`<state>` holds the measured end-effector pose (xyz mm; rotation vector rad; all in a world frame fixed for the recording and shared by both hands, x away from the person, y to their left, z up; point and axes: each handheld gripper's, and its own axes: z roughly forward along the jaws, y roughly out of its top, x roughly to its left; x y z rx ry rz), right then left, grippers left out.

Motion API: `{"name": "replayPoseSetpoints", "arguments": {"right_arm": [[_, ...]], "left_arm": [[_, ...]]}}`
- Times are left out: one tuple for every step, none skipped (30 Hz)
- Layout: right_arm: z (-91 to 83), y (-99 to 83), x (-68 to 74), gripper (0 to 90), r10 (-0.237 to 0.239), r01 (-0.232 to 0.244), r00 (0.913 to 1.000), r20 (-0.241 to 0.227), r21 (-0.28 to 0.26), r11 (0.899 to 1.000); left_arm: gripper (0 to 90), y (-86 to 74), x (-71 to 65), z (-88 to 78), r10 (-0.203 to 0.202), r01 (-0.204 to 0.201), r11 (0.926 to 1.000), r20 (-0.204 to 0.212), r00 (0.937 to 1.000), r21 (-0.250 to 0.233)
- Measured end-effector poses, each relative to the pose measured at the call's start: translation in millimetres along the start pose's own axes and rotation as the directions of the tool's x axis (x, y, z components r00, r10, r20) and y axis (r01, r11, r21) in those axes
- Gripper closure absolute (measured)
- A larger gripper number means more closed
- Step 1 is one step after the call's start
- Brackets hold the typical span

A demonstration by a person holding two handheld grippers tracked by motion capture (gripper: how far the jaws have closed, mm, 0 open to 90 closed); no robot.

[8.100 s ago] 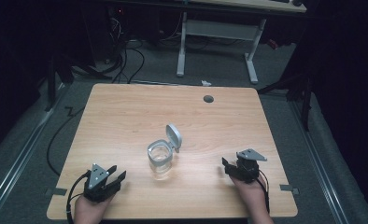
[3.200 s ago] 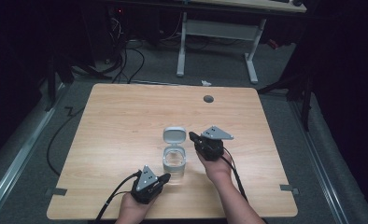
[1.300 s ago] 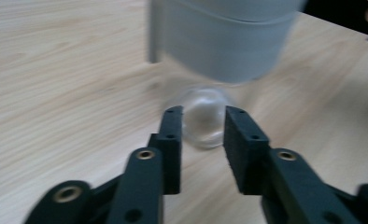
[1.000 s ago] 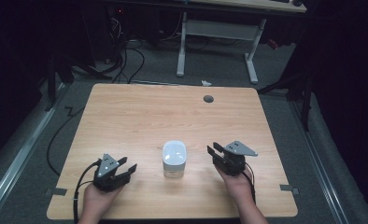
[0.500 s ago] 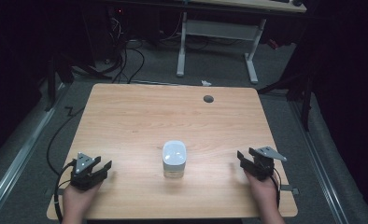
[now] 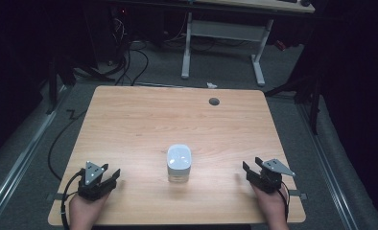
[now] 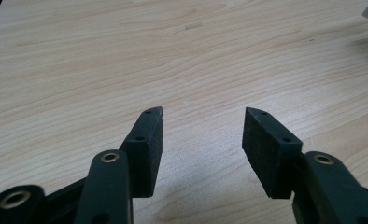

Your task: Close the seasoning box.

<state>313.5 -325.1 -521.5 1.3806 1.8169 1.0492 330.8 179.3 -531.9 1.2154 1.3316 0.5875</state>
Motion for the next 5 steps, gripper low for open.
{"name": "replayPoseSetpoints", "arguments": {"right_arm": [[0.0,0.0,0.0,42.5,0.000,0.000,1.0000,0.000,0.000,1.000],[-0.4,-0.3,1.2,42.6,-0.003,0.003,1.0000,0.002,0.002,1.000],[-1.8,-0.9,2.7,42.6,-0.003,0.003,1.0000,0.009,0.004,1.000],[-2.6,-1.0,3.3,42.6,-0.001,0.001,0.9999,0.011,0.005,1.000],[-2.6,-1.0,3.3,42.6,-0.001,0.001,0.9999,0.011,0.005,1.000]], "left_arm": [[48.8,0.0,0.0,0.0,0.000,0.000,1.0000,0.000,1.0000,0.000],[48.8,-0.3,0.8,0.8,0.002,-0.002,1.0000,-0.001,1.0000,0.004],[48.8,-0.3,1.4,1.1,0.003,-0.003,1.0000,0.000,1.0000,0.006],[48.9,0.3,1.6,1.2,-0.006,0.006,1.0000,0.009,0.9999,0.002],[49.0,0.3,1.6,1.2,-0.006,0.006,1.0000,0.009,0.9999,0.002]]}}
